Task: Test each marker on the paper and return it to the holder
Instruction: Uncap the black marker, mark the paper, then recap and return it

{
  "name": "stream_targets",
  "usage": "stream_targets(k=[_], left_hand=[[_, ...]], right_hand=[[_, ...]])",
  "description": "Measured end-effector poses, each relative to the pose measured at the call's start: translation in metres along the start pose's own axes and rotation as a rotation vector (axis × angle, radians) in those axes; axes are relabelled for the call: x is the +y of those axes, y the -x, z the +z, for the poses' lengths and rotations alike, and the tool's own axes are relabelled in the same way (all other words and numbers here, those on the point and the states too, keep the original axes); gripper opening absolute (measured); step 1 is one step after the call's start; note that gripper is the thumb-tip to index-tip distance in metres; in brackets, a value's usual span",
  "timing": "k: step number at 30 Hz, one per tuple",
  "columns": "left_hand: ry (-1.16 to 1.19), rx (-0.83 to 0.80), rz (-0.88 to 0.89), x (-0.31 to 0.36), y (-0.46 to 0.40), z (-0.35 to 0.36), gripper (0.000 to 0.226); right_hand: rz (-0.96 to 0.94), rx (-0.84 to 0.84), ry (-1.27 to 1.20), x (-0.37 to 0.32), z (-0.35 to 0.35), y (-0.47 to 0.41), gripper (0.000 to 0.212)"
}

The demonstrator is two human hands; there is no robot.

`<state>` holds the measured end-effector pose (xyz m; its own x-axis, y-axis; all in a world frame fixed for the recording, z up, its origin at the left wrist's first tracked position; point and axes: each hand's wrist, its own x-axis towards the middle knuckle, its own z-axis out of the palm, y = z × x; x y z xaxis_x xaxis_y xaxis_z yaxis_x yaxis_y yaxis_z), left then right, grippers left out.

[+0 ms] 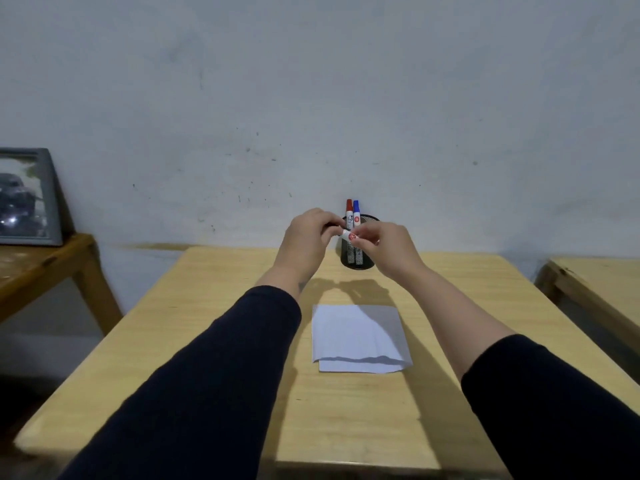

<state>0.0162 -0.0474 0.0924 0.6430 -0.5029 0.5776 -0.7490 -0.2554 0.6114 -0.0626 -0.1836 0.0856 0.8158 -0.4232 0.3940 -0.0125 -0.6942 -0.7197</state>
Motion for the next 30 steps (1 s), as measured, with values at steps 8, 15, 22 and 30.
stream_targets(k=[8,15,22,30], left_hand=[[0.19,0.224,-0.191,-0.002,0.001,-0.002,0.014],[0.388,0.248,-0.287,0.006,0.011,0.012,0.011],[0.16,0.021,-0.34,-0.007,0.018,0.011,0.022],[0.062,-0.071,-0.485,-0.026,0.013,0.003,0.03]], right_hand=[[-0.058,0.359,0.192,-0.01,0.008,0.015,0.018],[0.695,0.133,-0.929,-0.033,0.021,0.009,0.03],[0.653,0.101,-1.074,-0.022,0.024,-0.001,0.029],[0.59,0.242,-1.055,-0.006,0.021,-0.014,0.019]])
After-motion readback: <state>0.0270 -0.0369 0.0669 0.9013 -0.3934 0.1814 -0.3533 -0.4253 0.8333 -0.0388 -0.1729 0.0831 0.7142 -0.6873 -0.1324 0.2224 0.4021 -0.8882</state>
